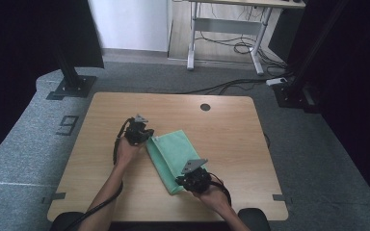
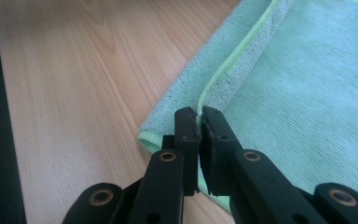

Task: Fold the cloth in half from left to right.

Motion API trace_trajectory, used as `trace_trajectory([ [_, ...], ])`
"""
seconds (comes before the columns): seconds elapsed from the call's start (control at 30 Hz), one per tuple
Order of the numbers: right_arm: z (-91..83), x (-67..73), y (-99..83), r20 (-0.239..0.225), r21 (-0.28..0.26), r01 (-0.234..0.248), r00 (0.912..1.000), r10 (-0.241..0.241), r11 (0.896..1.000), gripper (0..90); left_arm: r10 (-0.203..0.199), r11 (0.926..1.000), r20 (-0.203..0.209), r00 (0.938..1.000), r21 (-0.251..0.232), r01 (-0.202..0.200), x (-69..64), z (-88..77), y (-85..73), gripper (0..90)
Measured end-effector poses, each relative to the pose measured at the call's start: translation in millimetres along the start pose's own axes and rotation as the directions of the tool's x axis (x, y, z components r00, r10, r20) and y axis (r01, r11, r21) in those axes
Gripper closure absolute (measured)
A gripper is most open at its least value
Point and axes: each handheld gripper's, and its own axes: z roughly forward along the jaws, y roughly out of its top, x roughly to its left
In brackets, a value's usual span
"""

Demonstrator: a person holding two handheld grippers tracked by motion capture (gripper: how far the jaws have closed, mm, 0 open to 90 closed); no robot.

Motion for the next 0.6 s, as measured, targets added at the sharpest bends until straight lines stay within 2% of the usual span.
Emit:
trace_trajectory([
  [0.27, -9.4, -9.5, -11.6, 0.022, 0.0, -0.03, 0.9993, 0.03, 1.0, 84.9, 0.038, 0.9992, 0.012, 0.9992, 0.007, -0.038, -12.7, 14.0, 14.3, 88.5],
  [0.6, -20.4, -19.8, -24.4, 0.055, -0.004, -0.062, 0.9965, 0.062, 0.998, 85.2, 0.088, 0.996, 0.003, 0.9961, 0.014, -0.088, -29.3, 31.1, 30.3, 88.5],
])
